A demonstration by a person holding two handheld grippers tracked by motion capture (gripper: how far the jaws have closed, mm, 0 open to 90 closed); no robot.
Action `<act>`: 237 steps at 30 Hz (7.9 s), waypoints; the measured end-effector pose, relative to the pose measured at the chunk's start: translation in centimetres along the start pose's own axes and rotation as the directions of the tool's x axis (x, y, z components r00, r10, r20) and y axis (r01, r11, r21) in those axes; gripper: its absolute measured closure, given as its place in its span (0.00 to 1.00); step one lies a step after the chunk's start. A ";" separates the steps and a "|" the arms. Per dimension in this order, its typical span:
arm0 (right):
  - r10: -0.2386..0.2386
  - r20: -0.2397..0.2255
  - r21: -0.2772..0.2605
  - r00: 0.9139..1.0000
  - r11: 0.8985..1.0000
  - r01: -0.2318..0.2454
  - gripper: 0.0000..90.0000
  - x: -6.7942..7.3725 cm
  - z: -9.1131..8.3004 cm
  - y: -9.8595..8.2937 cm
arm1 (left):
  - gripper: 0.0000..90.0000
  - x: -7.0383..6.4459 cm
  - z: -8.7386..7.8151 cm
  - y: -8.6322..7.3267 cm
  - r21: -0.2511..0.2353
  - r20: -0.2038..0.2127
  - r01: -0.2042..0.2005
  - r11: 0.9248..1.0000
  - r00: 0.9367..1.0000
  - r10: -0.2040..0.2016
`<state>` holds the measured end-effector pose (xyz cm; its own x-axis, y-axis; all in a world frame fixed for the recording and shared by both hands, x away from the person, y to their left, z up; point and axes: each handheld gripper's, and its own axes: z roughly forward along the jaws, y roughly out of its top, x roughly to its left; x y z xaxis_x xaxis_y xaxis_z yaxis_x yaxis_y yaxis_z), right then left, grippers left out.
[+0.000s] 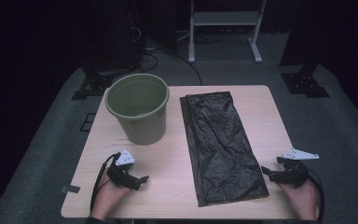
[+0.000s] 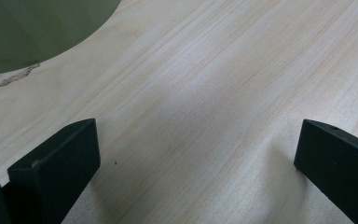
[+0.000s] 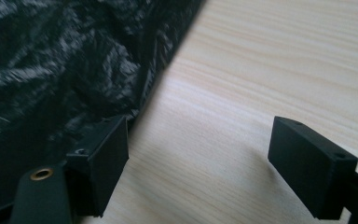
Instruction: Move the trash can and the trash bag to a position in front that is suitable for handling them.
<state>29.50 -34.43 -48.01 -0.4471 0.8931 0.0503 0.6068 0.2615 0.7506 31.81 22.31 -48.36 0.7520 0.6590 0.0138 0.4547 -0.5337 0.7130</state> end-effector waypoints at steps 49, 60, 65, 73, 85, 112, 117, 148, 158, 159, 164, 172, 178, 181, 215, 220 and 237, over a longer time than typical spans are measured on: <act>-0.121 -0.103 0.055 0.987 0.990 0.127 1.00 2.7 0.4 0.9 | 0.00 -0.4 0.3 0.3 -0.001 0.008 -0.006 1.000 1.000 0.006; -0.070 -0.029 0.038 0.997 0.997 0.071 1.00 0.5 -1.9 0.0 | 0.00 -0.4 0.3 0.3 -0.002 0.008 -0.006 1.000 1.000 0.006; -0.061 0.012 0.046 0.998 0.997 0.061 1.00 -0.1 -3.3 -1.1 | 0.00 -0.5 0.3 0.3 -0.002 0.008 -0.006 1.000 1.000 0.006; -0.017 0.053 0.057 0.998 0.998 0.014 1.00 -1.5 -4.9 -2.9 | 0.00 -0.5 0.3 0.3 -0.001 0.009 -0.006 1.000 1.000 0.006; -0.017 0.057 0.017 0.998 1.000 0.016 0.78 -1.6 -5.5 -2.9 | 0.00 -0.5 0.3 0.3 -0.002 0.009 -0.006 1.000 1.000 0.006; -0.089 -0.049 -0.001 0.995 0.996 0.089 0.11 4.7 0.3 3.6 | 0.00 -0.5 0.3 0.3 -0.001 0.008 -0.006 1.000 1.000 0.006; -0.098 -0.053 0.004 0.994 0.995 0.098 0.11 5.1 1.9 4.4 | 0.00 -0.5 0.3 0.3 -0.001 0.008 -0.007 1.000 1.000 0.007; -0.112 -0.067 0.035 0.991 0.993 0.114 0.11 5.0 5.1 3.2 | 0.00 -0.2 -1.3 1.4 -0.046 0.043 0.026 0.999 0.999 -0.024; -0.112 -0.067 0.035 0.991 0.993 0.114 0.11 5.0 5.1 3.2 | 0.00 0.4 -3.3 2.8 -0.075 0.023 0.031 0.997 0.999 -0.030; -0.112 -0.067 0.035 0.991 0.993 0.115 0.11 5.0 5.1 3.2 | 0.00 0.4 -3.5 3.0 -0.083 0.023 0.033 0.996 0.999 -0.031; -0.112 -0.067 0.035 0.991 0.993 0.115 0.11 5.0 5.1 3.2 | 0.00 0.6 -4.7 4.1 -0.116 0.008 0.043 0.992 0.999 -0.042; -0.113 -0.067 0.035 0.991 0.993 0.115 0.11 5.0 5.1 3.2 | 0.00 0.6 -5.4 5.3 -0.111 0.003 0.053 0.992 0.999 -0.053; -0.112 -0.067 0.035 0.991 0.993 0.115 0.11 5.0 5.1 3.2 | 0.00 0.8 -6.5 6.4 -0.107 -0.009 0.056 0.993 0.998 -0.058; -0.112 -0.067 0.035 0.991 0.993 0.115 0.11 5.0 5.1 3.2 | 0.00 1.0 -6.8 6.7 -0.113 -0.015 0.058 0.992 0.998 -0.060; -0.113 -0.069 0.034 0.991 0.993 0.116 0.12 5.0 5.1 3.2 | 0.00 5.1 -13.0 12.8 -0.197 -0.083 0.078 0.977 0.992 -0.096; -0.113 -0.069 0.034 0.991 0.993 0.115 0.12 5.0 5.1 3.2 | 0.00 6.0 -13.6 13.9 -0.202 -0.101 0.076 0.976 0.990 -0.098; -0.112 -0.069 0.035 0.991 0.993 0.115 0.12 5.0 5.1 3.2 | 0.00 10.5 -12.5 16.0 -0.195 -0.148 0.119 0.974 0.978 -0.149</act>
<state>32.56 -27.26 -48.67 -0.5570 0.8305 0.0112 0.5738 0.3750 0.7281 40.98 27.32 -28.08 0.5968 0.8023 0.0112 0.4389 -0.3382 0.8325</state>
